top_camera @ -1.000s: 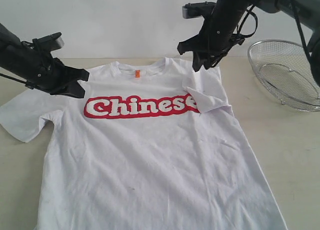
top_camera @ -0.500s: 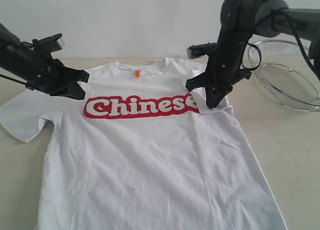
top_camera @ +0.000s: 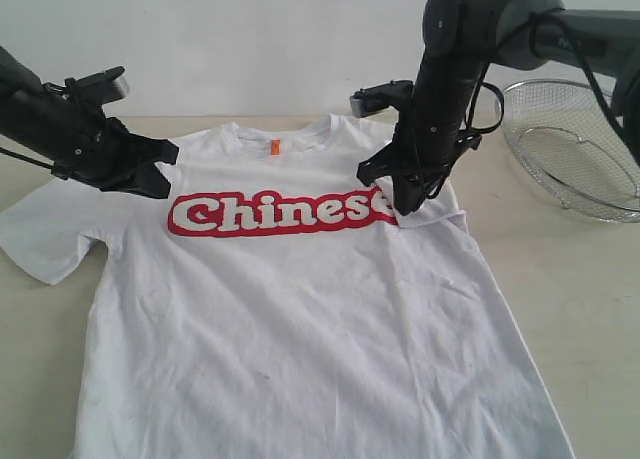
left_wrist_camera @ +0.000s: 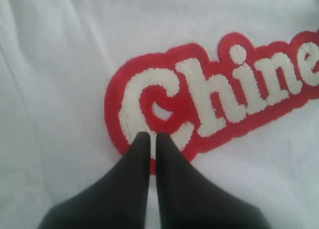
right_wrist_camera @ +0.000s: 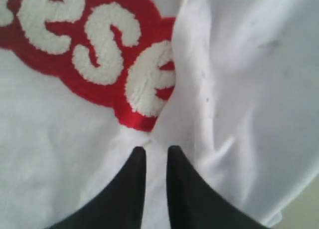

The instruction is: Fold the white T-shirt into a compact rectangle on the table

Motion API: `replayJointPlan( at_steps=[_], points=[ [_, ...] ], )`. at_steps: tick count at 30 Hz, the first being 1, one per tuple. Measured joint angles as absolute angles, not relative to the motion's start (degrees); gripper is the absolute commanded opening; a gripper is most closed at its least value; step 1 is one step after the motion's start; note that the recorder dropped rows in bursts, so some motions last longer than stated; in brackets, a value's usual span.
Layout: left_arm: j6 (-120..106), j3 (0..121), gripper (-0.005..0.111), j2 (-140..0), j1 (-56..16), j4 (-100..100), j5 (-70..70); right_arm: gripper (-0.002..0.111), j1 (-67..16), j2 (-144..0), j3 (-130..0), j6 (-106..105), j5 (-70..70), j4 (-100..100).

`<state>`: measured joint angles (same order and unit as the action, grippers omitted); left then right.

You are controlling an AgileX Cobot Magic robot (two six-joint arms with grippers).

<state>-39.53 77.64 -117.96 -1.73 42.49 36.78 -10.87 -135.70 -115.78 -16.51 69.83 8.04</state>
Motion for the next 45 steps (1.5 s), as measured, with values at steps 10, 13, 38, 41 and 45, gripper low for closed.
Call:
replayJointPlan(
  at_steps=[10, 13, 38, 41, 45],
  points=[
    [-39.53, 77.64, 0.005, -117.96, -1.73, 42.49, 36.78, 0.044, -11.37, -136.83, -115.78, -16.76, 68.72, 6.39],
    [-39.53, 77.64, 0.005, -117.96, -1.73, 42.49, 36.78, 0.044, -11.37, -137.17, -115.78, -16.54, 68.59, 6.39],
    [-39.53, 77.64, 0.005, -117.96, -1.73, 42.49, 36.78, 0.0, -11.37, -138.98, -116.32, -16.94, 69.06, 5.48],
    [-39.53, 77.64, 0.005, -117.96, -1.73, 42.49, 36.78, 0.0, -11.37, -137.73, -116.21, -17.63, 69.62, 7.19],
    [-39.53, 77.64, 0.005, -117.96, -1.73, 42.49, 36.78, 0.0, -11.37, -136.65, -116.21, -17.9, 69.61, 7.95]
  ],
)
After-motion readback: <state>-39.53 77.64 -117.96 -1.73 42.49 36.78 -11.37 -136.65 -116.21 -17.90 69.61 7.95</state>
